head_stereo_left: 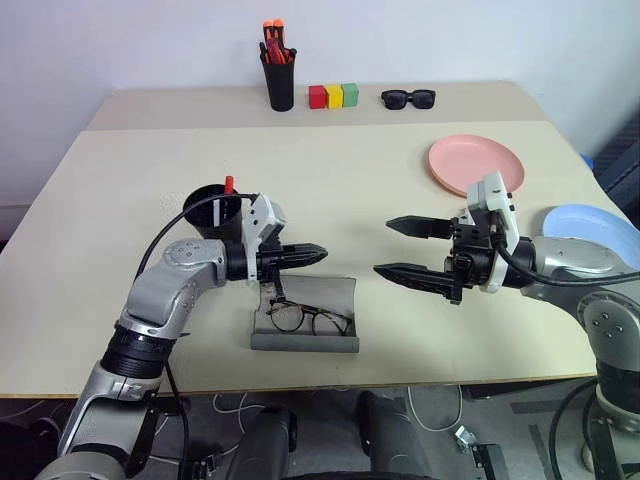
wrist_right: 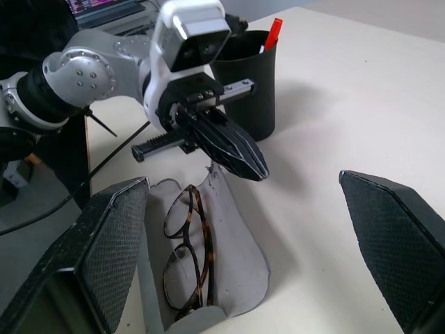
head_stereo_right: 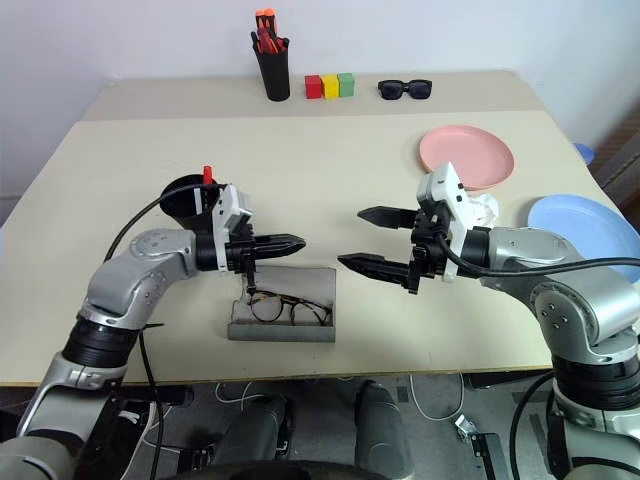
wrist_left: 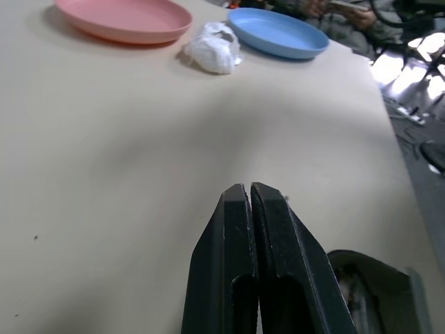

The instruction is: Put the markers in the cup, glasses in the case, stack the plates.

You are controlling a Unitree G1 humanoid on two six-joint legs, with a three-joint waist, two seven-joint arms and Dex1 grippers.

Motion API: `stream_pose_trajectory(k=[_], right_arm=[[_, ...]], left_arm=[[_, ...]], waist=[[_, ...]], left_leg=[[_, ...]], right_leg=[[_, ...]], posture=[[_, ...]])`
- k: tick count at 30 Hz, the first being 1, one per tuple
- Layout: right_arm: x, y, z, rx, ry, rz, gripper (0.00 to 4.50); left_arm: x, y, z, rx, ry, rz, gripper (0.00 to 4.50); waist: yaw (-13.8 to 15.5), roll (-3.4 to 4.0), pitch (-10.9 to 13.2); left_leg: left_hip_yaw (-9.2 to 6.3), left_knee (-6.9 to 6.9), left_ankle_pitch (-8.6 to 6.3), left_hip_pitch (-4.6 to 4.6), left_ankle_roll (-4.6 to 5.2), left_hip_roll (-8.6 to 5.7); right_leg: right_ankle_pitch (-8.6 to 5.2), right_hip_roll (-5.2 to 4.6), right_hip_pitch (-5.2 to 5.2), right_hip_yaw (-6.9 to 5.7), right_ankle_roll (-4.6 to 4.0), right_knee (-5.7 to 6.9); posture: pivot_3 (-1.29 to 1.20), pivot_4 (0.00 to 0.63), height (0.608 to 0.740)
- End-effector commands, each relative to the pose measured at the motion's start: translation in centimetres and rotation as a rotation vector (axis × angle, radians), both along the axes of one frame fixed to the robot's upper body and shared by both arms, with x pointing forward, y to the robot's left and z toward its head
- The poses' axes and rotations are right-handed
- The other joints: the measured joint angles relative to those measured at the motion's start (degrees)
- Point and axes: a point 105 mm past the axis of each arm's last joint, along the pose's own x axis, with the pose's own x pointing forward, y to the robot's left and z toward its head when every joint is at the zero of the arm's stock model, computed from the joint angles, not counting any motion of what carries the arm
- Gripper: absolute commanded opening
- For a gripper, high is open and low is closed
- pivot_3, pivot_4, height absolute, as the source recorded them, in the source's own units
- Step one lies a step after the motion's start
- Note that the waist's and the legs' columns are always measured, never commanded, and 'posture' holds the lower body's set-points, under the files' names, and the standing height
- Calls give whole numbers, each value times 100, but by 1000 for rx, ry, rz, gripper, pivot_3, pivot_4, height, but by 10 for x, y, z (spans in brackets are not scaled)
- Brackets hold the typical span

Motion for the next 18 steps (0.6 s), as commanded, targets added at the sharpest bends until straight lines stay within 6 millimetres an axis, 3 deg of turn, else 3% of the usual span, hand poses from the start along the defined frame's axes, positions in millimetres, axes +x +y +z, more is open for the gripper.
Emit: stream_pose_trajectory(k=[1,7,18], right_arm=[[-3,4,6,0,-44,17,4500],[-2,6,3,-11,-51,14,4500],[3,5,2,-21,-65,-6,4500]], left_arm=[[2,8,-7,63,-28,21,57],[0,19,-7,97,-20,41,57],[-30,31,-25,164,75,-61,57]], waist=[[2,0,0],[8,0,0],[1,2,-1]], left_leg=[[0,0,0,0,0,0],[0,1,0,-1,0,0],[0,0,0,1,0,1]], right_leg=[[0,0,0,0,0,0],[0,0,1,0,0,0],[-2,0,0,0,-1,1]], posture=[[0,150,740],[0,150,740],[0,150,740]])
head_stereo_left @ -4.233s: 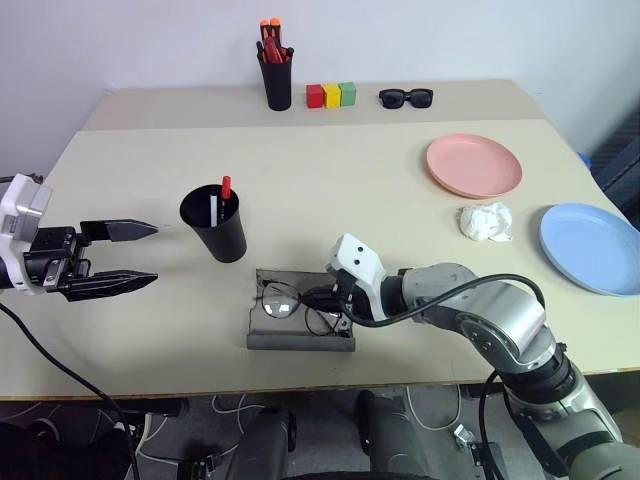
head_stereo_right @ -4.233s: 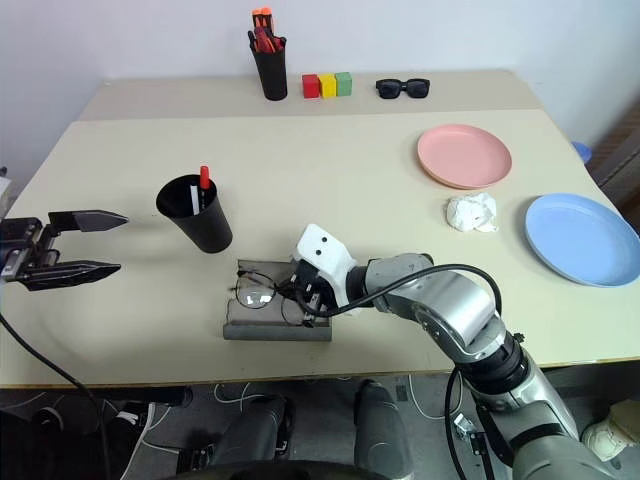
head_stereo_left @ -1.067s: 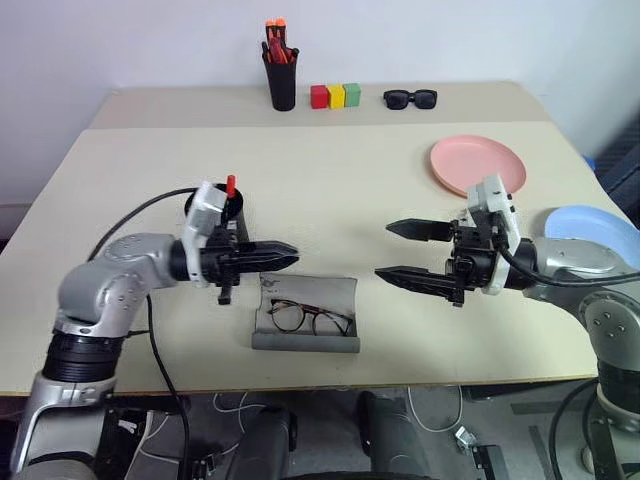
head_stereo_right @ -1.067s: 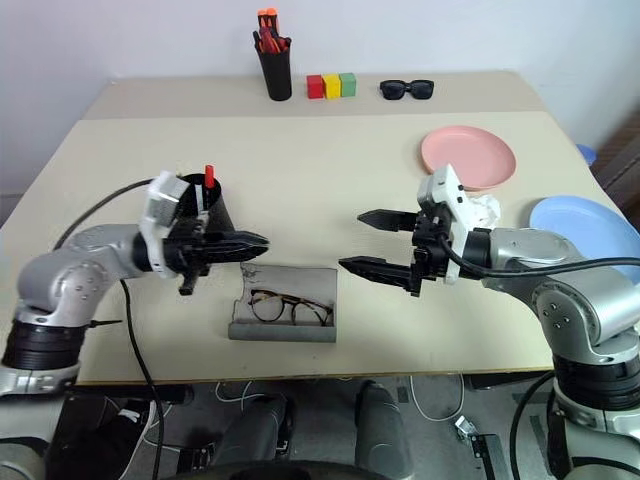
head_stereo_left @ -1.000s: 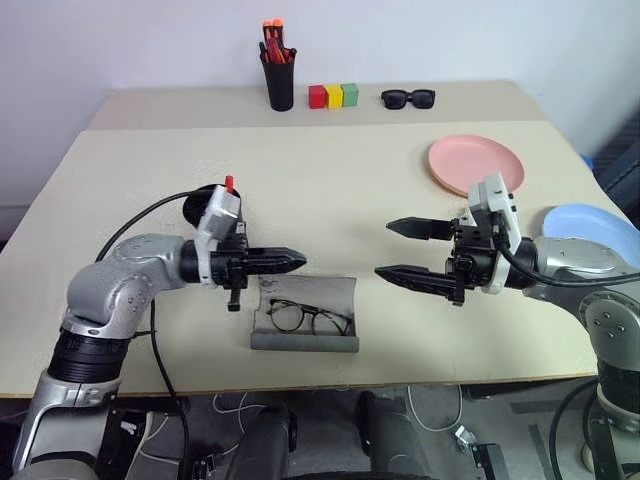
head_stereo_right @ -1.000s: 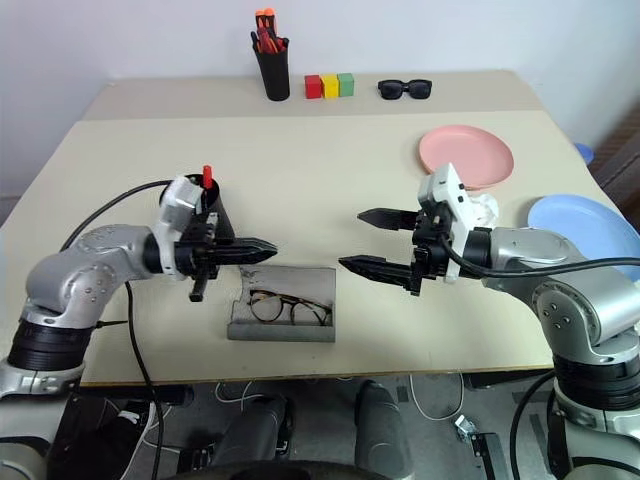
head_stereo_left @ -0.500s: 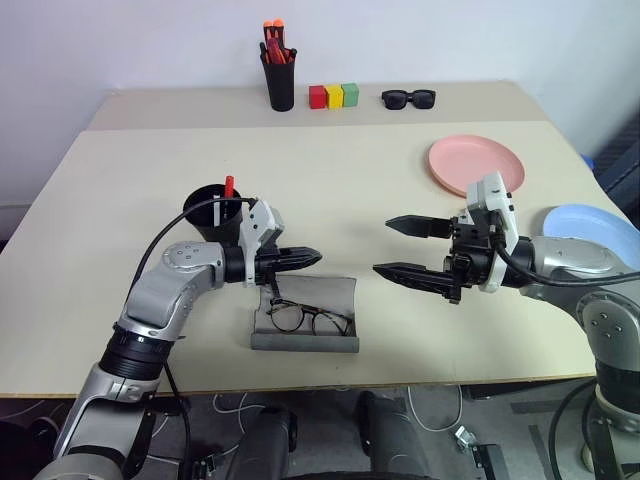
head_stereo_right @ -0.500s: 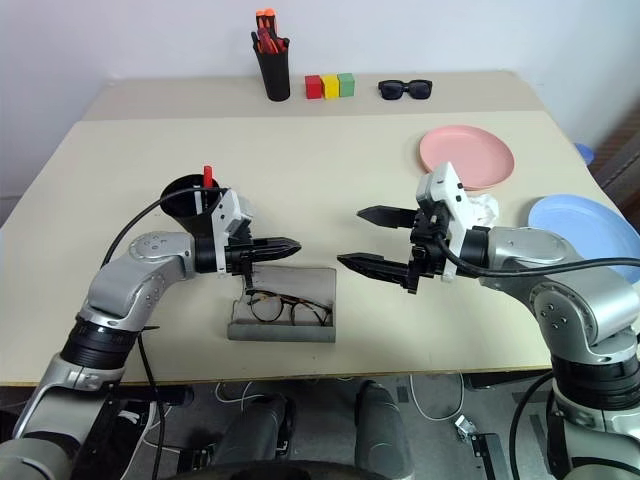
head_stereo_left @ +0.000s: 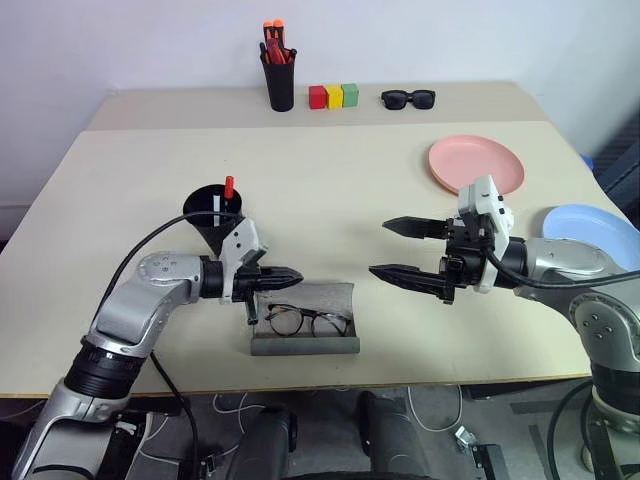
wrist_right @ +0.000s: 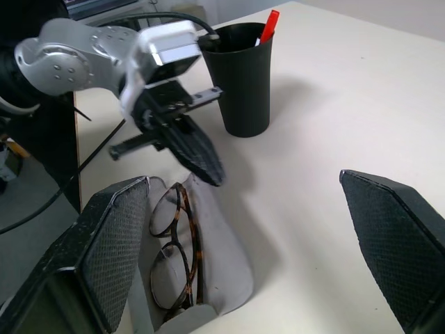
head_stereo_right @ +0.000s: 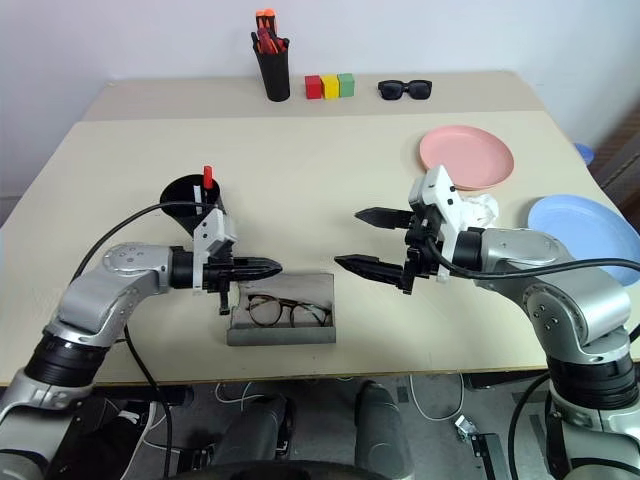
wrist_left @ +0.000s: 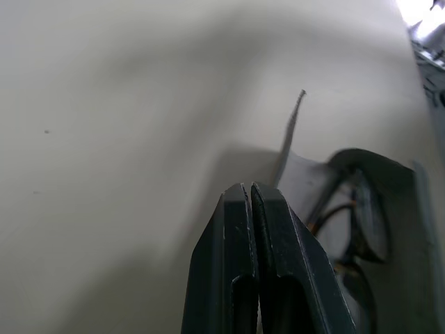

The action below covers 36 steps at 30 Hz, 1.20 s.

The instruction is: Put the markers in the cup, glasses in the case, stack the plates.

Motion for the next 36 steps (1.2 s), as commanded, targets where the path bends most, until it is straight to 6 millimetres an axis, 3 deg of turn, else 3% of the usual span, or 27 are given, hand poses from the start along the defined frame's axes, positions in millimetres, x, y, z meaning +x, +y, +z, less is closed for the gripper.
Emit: stream_pose_trajectory(k=[1,19,27,31,34,36], right_arm=[[0,2,7,3,-49,7,4500],[5,-2,6,-20,-74,-27,4500],[9,-3,5,-33,-87,-44,4500],[18,-11,7,-34,-108,-102,4500],[34,-33,-1,-108,-115,-216,4500],[43,-52,-6,-165,-110,-292,4500]], left_arm=[[-7,1,-5,12,36,-18,57],[-47,4,-19,66,124,-131,57],[-50,8,-22,64,140,-112,57],[-24,7,10,-110,106,-44,57],[-14,7,61,-331,94,-93,866],[-17,7,76,-386,91,-137,1771]], waist=[[0,0,0],[-1,5,-4],[-2,5,-4],[10,2,-2],[27,-7,2],[1,-2,1]], left_leg=[[0,0,0,0,0,0],[0,0,0,8,0,0],[0,0,0,6,0,1],[-1,0,0,5,1,1],[-7,11,0,-2,0,-2],[-6,10,0,-1,0,-3]], right_leg=[[0,0,0,0,0,0],[-7,0,10,0,-11,0],[-10,0,8,0,-16,-1],[-9,0,8,-1,-15,0],[-2,0,9,-5,-2,2],[0,-1,9,-5,1,1]], posture=[[0,150,740],[0,150,740],[0,150,740],[0,150,740],[0,150,740],[0,150,740]])
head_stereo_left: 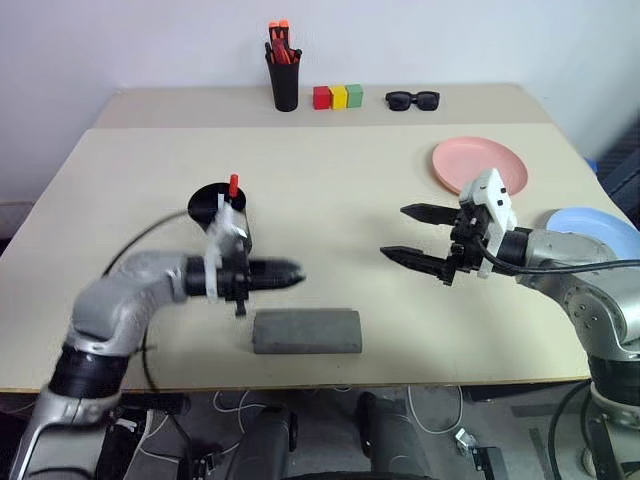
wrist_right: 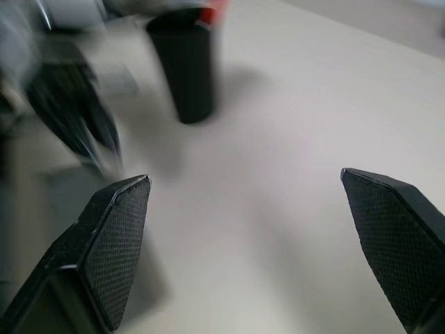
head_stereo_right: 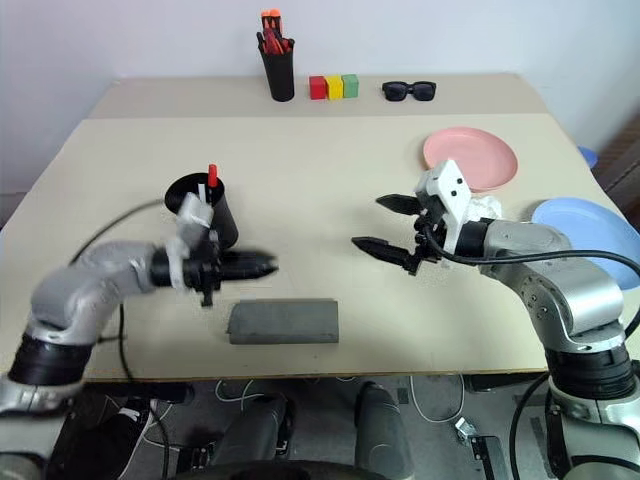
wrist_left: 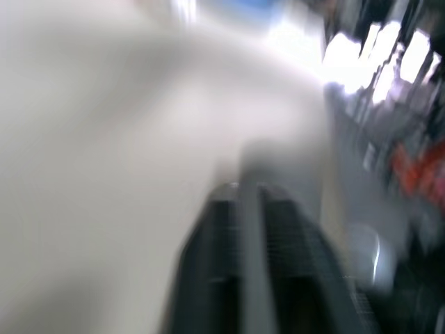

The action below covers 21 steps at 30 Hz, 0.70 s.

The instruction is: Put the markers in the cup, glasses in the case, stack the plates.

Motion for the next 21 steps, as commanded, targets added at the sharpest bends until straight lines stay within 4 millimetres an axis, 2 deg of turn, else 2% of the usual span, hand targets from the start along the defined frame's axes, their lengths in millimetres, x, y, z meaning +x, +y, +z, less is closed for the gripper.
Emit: stream_pose_trajectory(k=[1,2,3,5,6,8,10,12,19,21], right_arm=[[17,-39,0,-100,-36,-156,4500],[20,-48,0,-115,-35,-189,4500],[28,-73,-3,-192,-43,-294,4500],[36,-115,-3,-232,-13,-466,4500],[36,-132,-2,-252,-10,-526,4500],[33,-161,-6,-303,19,-644,4500],[30,-177,-11,-329,37,-712,4500],[26,-204,-26,-374,85,-836,4500],[16,-243,-69,-402,235,-1041,4500],[13,-253,-80,-346,293,-1111,3951]], left_arm=[[-9,3,35,-140,-14,-83,2311],[-10,3,38,-156,-5,-99,2821],[-12,1,43,-163,-31,-116,3315],[-18,-2,48,-177,-28,-154,4247],[-20,-4,49,-177,-38,-165,4444],[-19,-5,52,-185,-52,-159,4444],[-17,-5,52,-181,-70,-141,4444],[-15,-5,51,-137,-156,-136,4444],[-9,-12,53,-115,-232,-127,4444],[-9,-12,54,-116,-235,-124,4500]], waist=[[-17,6,-2],[-24,7,-3],[-34,7,-3],[-26,8,-2],[-24,8,-2],[-6,8,-2],[-12,8,-2],[-26,7,-2],[-27,12,-4],[-27,12,-4]], left_leg=[[3,-2,0,1,0,-1],[4,-4,-2,3,3,-2],[5,-5,-4,4,7,-3],[8,-8,-5,2,9,-3],[8,-8,-5,1,9,-2],[9,-8,-5,1,9,-3],[8,-7,-5,3,9,-2],[9,-7,-5,4,9,-1],[17,-5,-4,5,8,-2],[17,-5,-4,5,8,-2]], right_leg=[[0,-2,-1,1,1,-1],[0,-3,0,1,2,-1],[1,-4,0,2,2,-1],[1,-3,-5,3,1,-1],[1,-3,-5,3,0,-1],[-1,-3,-5,4,-2,-2],[-6,-3,-3,4,-12,-2],[-7,-3,-1,5,-13,-2],[-9,-2,0,12,-18,-3],[-9,-2,0,12,-17,-3]], posture=[[0,150,740],[0,150,740],[0,150,740],[0,150,740],[0,150,740],[0,150,740],[0,150,740],[0,150,740],[0,150,740],[0,150,740]])
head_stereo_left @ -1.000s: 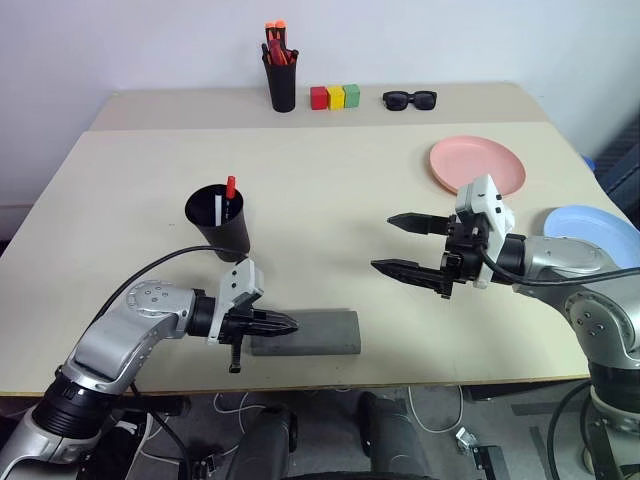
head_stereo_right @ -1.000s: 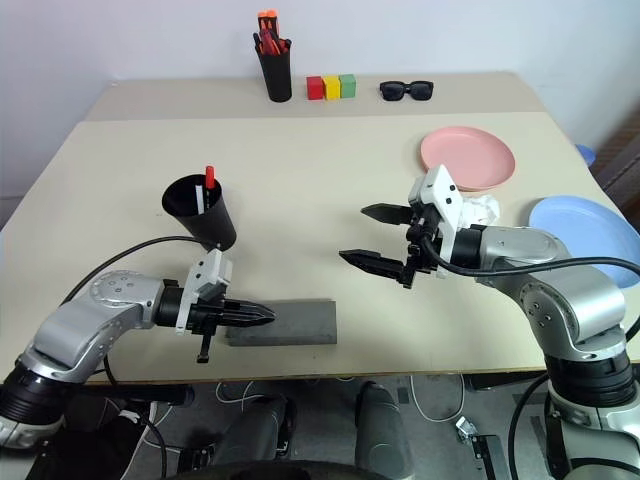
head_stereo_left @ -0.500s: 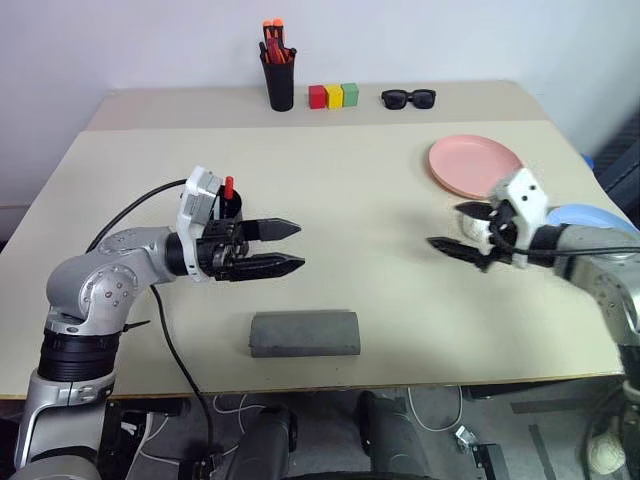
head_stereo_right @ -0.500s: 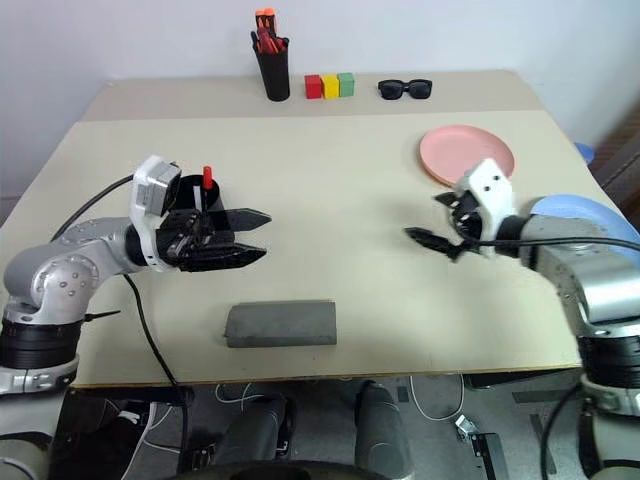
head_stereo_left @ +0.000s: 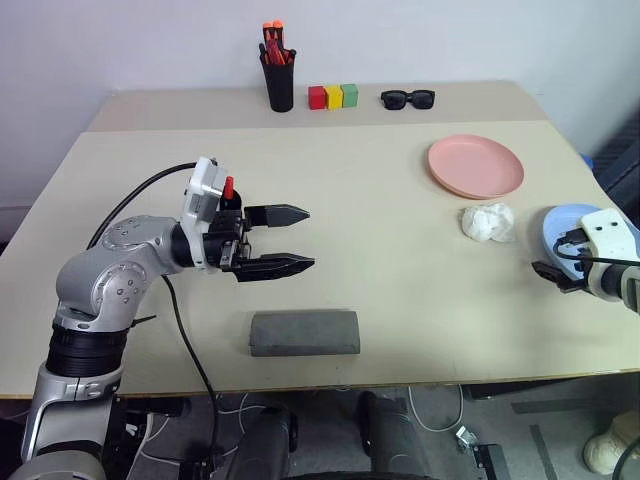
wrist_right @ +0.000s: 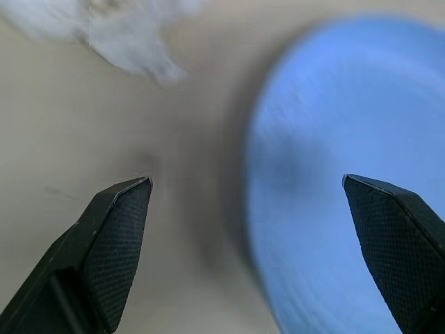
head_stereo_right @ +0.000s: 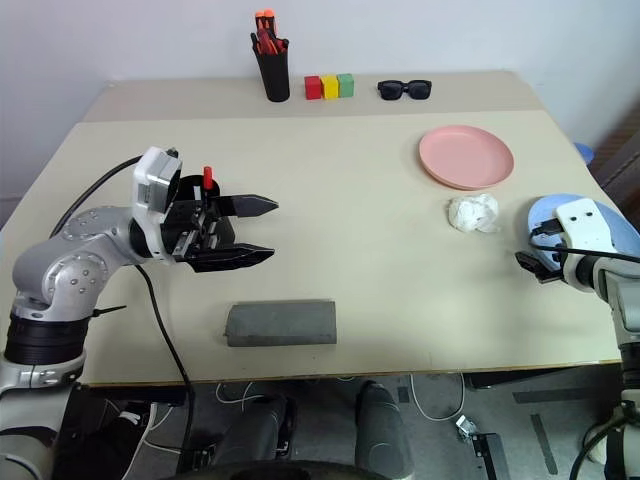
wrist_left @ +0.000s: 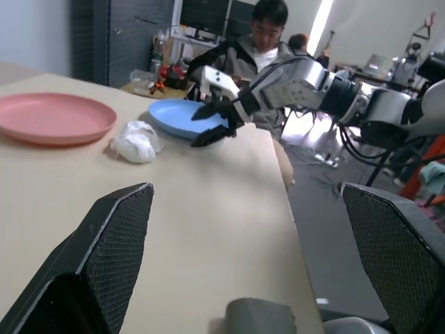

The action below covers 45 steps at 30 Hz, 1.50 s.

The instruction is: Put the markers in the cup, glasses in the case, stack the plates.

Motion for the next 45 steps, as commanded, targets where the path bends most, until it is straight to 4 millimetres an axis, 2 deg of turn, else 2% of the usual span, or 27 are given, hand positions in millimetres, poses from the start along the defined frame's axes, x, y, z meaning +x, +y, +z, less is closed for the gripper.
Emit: stream_pose_trajectory(k=[1,4,8,12,14,17,19,21,24,29,32,33,34,35,38,42,45], right_arm=[[-2,-17,-4,71,-19,-129,3632],[4,-14,1,142,-55,-152,2164],[11,-11,9,95,-74,-124,108],[20,-17,34,-9,-154,-144,47],[30,-14,56,-49,-247,-136,47],[49,7,81,-44,-371,-53,47],[69,30,93,-65,-432,44,47],[86,53,94,-112,-436,152,47],[102,71,93,-100,-443,229,47],[127,101,93,-74,-489,321,47],[138,129,89,-81,-496,425,47],[141,138,89,-21,-499,449,47],[142,142,90,24,-503,461,677],[143,147,90,13,-508,479,934],[146,154,87,17,-504,499,2381],[147,148,80,-41,-476,476,4400],[145,138,85,9,-490,440,4400]], left_arm=[[-2,-2,9,0,-55,-1,4500],[-1,0,11,3,-56,14,4500],[1,2,11,2,-60,25,4500],[4,2,14,-10,-86,47,4500],[17,4,21,-40,-116,117,4500],[24,10,31,-78,-143,163,4500],[37,19,33,-93,-160,247,4500],[48,29,35,-139,-135,320,4500],[54,37,37,-168,-130,358,4500],[46,37,31,-158,-108,321,4500],[32,32,26,-148,-93,277,4500],[28,31,23,-144,-87,266,4500],[26,31,22,-142,-82,261,4500],[26,30,20,-138,-77,262,4500],[23,27,16,-132,-70,251,4500],[17,22,14,-129,-63,231,4500],[12,20,11,-119,-67,216,4500]], waist=[[-13,0,0],[-6,1,-1],[2,2,-1],[-2,1,-1],[0,3,0],[-30,3,0],[-79,4,0],[-144,5,-1],[-161,3,0],[-171,4,2],[-179,4,2],[-185,5,3],[-190,5,3],[-190,5,3],[-167,6,3],[-169,6,3],[-181,7,4]], left_leg=[[0,0,0,0,0,0],[0,2,0,6,0,0],[-1,3,0,4,0,-2],[-2,3,0,5,0,-1],[0,3,0,5,0,-2],[-1,3,1,6,-2,-2],[0,-1,1,9,-2,0],[1,-4,1,11,-2,1],[-4,-4,2,7,-2,1],[-3,-7,2,-7,-4,-6],[-4,-11,2,-7,-4,-6],[-5,-12,2,-7,-5,-5],[-4,-12,2,-7,-5,-5],[-5,-13,3,-6,-7,-5],[-8,-13,7,-5,-12,-5],[-10,-12,8,-5,-15,-6],[-10,-13,8,-5,-15,-6]], right_leg=[[1,0,0,0,1,0],[4,0,11,1,6,-4],[7,0,10,1,14,-4],[9,0,11,1,17,-4],[9,0,11,2,17,-4],[10,0,10,2,18,-4],[10,3,8,2,19,-4],[10,3,8,1,20,-3],[11,3,6,-1,20,-2],[14,-3,-4,1,24,-5],[14,-3,-7,1,24,-4],[14,-3,-8,1,23,-4],[14,-3,-11,2,23,-4],[14,-2,-12,2,23,-2],[14,-1,-12,1,22,3],[14,-2,-10,1,22,1],[14,-2,-11,2,22,1]], posture=[[0,150,740],[0,150,740],[0,150,740],[0,150,740],[0,150,740],[0,150,740],[0,150,740],[0,150,740],[0,150,740],[0,150,740],[0,150,740],[0,150,740],[0,150,740],[0,150,740],[0,150,740],[0,150,740],[0,150,740]])
